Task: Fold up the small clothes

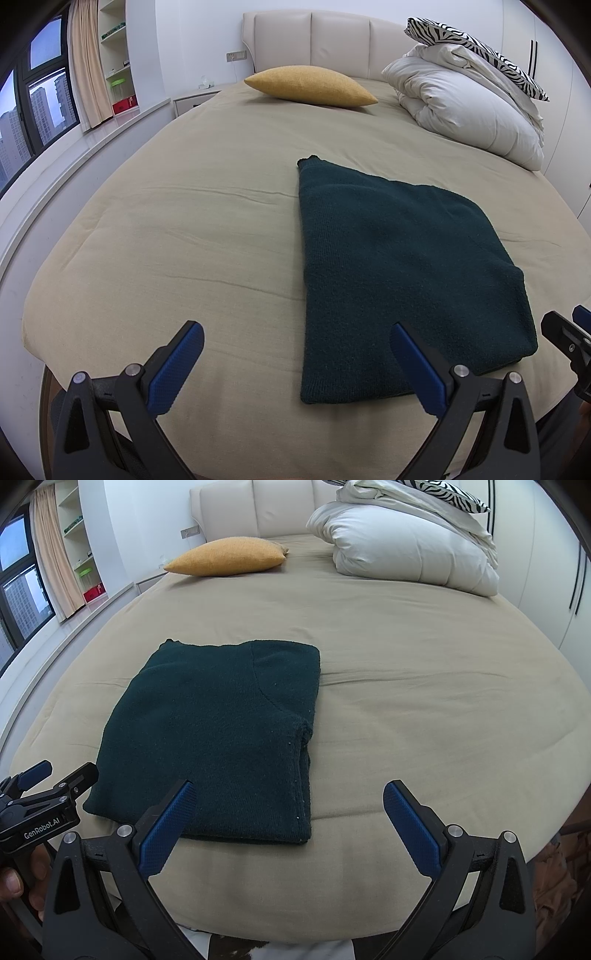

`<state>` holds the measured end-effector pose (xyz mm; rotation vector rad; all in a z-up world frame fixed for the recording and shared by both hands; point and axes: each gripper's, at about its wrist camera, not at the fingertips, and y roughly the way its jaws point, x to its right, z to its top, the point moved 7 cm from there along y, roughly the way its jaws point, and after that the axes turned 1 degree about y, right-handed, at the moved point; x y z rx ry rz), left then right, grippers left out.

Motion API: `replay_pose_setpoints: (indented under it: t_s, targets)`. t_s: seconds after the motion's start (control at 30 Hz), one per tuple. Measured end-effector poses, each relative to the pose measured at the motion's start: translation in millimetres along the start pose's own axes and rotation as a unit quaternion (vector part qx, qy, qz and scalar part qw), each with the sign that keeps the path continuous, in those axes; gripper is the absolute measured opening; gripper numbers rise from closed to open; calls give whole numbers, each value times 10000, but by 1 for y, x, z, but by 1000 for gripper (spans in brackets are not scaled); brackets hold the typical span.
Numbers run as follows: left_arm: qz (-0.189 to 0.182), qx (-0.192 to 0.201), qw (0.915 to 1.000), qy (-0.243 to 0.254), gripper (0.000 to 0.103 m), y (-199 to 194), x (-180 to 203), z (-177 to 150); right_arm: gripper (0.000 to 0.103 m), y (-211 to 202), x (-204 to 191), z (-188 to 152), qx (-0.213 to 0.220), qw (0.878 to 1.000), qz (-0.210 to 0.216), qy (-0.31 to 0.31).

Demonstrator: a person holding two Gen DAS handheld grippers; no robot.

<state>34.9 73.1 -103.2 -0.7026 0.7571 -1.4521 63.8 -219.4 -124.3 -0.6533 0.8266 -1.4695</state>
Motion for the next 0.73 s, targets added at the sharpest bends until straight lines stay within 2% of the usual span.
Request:
replay_pose_setpoints:
  t_s: [0.73]
  targets:
    - [1, 17, 10000, 36, 103, -1, 2, 1, 103, 0, -5, -4, -14, 10000, 5, 45]
